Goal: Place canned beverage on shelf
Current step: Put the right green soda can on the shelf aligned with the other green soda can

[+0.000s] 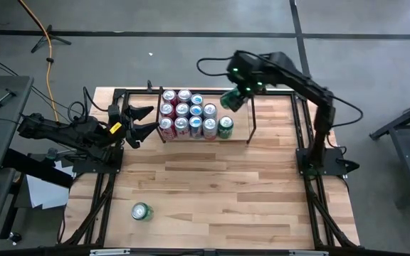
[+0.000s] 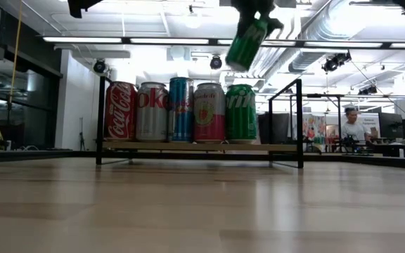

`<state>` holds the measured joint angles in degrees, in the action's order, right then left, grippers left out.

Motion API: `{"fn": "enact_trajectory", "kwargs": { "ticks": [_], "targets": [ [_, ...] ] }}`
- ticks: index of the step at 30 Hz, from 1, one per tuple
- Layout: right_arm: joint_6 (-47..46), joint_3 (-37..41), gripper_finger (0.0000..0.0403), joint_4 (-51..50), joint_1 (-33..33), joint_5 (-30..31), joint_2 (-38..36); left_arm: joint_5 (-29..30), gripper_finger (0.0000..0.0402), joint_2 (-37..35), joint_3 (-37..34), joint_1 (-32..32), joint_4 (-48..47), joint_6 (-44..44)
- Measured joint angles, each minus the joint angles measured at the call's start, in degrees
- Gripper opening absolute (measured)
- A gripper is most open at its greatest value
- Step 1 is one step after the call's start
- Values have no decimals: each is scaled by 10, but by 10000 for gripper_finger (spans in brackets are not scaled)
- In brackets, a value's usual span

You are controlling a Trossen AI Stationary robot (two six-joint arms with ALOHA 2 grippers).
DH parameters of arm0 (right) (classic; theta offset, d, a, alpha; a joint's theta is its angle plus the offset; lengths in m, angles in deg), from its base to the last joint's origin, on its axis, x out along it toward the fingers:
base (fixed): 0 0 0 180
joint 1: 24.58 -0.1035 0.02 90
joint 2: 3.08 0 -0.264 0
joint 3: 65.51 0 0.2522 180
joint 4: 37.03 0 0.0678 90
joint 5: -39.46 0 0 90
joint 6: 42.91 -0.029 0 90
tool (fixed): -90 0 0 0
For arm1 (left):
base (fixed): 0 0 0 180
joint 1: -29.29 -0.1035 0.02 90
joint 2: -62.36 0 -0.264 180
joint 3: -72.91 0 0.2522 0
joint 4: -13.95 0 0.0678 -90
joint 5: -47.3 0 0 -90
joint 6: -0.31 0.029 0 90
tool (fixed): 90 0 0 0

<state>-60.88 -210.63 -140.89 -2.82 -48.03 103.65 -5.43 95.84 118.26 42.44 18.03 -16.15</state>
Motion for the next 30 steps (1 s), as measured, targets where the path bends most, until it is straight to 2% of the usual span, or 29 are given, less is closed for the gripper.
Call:
{"fn": "enact_trajectory", "kwargs": {
  "ticks": [6,11,16,30],
  "targets": [
    [0,0,289,2,45,13,70,0,365,0,0,0,0,-1],
    [-35,0,289,2,72,9,108,0,365,0,0,0,0,-1],
    [-57,0,289,2,80,-19,133,0,365,0,0,0,0,0],
    [-75,0,290,1,80,-44,199,0,365,0,0,0,0,-1]
  ]
}}
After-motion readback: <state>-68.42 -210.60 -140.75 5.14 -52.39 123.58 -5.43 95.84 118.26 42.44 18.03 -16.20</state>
